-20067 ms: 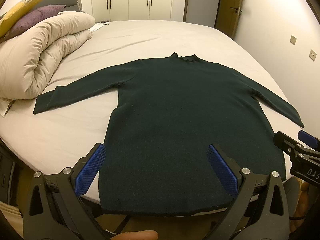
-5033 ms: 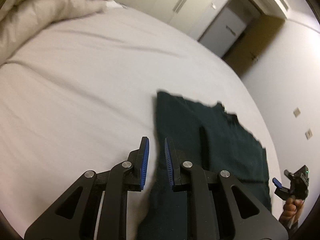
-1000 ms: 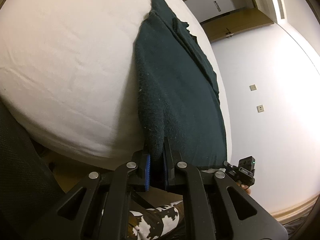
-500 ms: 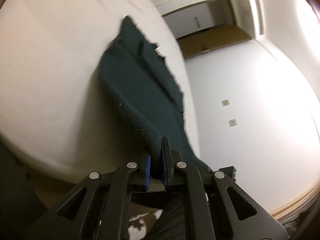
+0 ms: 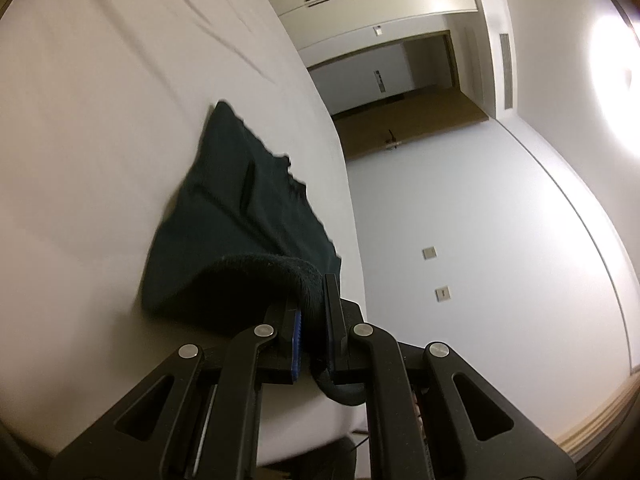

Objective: Fold small clothes
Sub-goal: 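Carry the hem over the sweater body toward the collar with both tools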

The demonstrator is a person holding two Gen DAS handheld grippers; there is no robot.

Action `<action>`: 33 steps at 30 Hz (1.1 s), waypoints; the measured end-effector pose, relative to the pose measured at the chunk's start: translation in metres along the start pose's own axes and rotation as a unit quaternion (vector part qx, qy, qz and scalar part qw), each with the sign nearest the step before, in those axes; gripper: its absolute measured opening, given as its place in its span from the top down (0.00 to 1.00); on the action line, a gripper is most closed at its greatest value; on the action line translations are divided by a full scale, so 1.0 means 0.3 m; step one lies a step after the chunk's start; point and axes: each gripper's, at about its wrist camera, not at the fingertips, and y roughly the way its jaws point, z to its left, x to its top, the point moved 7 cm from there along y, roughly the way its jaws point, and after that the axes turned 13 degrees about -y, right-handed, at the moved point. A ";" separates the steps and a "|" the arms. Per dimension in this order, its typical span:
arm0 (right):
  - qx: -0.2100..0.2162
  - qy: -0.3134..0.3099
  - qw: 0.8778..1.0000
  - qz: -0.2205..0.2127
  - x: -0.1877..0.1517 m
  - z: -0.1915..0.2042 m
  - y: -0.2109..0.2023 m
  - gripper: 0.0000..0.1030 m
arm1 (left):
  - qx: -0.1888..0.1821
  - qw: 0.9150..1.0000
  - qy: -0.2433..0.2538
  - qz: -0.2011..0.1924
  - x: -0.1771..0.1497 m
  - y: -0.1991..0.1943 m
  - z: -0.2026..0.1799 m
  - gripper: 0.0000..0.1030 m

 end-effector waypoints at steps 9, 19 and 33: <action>-0.020 0.060 0.998 -0.022 0.329 -0.126 0.233 0.93 | 0.033 0.999 0.003 0.000 0.347 0.328 -0.089 0.93; -0.051 0.089 0.995 -0.018 0.566 -0.274 0.469 0.93 | 0.095 0.995 -0.025 -0.013 0.647 0.621 0.013 0.93; -0.116 0.147 0.977 -0.100 0.656 -0.516 0.505 0.42 | 0.147 0.988 -0.029 -0.038 0.834 0.767 0.139 0.30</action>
